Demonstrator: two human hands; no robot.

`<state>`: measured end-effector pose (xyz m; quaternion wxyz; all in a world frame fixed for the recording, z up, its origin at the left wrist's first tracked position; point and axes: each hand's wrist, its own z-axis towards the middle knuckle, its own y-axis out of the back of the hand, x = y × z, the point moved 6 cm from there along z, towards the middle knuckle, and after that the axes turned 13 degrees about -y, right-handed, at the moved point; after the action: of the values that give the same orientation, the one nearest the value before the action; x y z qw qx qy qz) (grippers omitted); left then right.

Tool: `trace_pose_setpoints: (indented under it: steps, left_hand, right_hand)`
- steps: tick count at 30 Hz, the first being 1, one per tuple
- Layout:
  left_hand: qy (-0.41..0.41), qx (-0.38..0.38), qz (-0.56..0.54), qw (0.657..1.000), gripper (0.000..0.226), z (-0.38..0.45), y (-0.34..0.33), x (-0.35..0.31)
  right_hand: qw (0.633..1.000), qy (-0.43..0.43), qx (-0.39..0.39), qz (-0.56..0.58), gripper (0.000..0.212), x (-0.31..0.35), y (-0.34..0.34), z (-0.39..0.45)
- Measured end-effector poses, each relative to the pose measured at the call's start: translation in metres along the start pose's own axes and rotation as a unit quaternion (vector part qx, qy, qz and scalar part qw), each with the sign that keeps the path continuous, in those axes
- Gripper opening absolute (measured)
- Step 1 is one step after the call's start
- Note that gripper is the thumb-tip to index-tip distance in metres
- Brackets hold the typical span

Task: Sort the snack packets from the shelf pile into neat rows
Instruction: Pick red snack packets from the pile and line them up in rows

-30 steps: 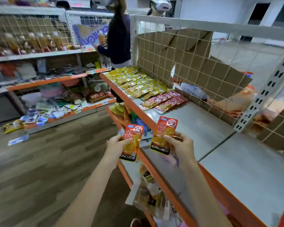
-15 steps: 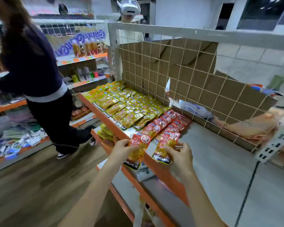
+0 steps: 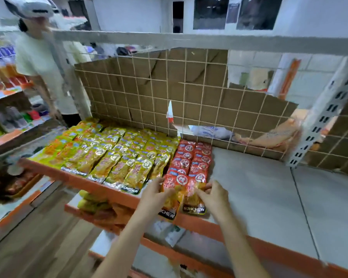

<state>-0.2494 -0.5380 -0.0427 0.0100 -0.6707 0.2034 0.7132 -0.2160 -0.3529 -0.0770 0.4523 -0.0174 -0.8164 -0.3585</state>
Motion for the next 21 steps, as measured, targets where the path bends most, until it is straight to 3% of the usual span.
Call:
trace_pose_setpoints:
  steps: [7, 12, 21]
  left_hand:
    - [-0.031, 0.067, -0.023, 0.997, 0.029, 0.006, -0.002, 0.005]
    - [-0.037, 0.07, -0.021, 0.997, 0.042, 0.01, -0.002, 0.012]
    - [-0.049, 0.053, 0.001, 0.997, 0.038, 0.016, -0.001, 0.018]
  right_hand:
    - [0.995, -0.015, -0.072, -0.07, 0.028, 0.002, -0.004, -0.013]
    - [0.995, -0.021, -0.073, -0.07, 0.026, 0.006, -0.004, -0.017]
    - [0.995, 0.019, -0.073, -0.062, 0.032, 0.006, -0.006, -0.022]
